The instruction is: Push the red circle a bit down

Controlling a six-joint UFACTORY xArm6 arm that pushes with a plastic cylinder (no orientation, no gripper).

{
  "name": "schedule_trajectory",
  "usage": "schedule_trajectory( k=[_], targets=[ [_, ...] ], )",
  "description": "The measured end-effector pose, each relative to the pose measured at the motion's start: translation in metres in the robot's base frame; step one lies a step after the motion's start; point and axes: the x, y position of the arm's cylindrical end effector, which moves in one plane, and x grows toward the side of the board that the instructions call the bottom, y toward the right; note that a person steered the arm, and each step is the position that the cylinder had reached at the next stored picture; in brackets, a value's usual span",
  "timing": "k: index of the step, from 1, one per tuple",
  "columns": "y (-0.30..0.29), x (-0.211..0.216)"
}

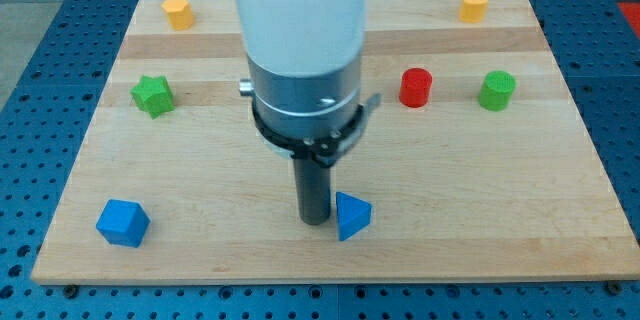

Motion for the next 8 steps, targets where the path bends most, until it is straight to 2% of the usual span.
schedule_trajectory(
  k=[4,6,8],
  targets=[
    [0.003,-0.164],
    [0.055,-0.198],
    [0.114,-0.198]
  ],
)
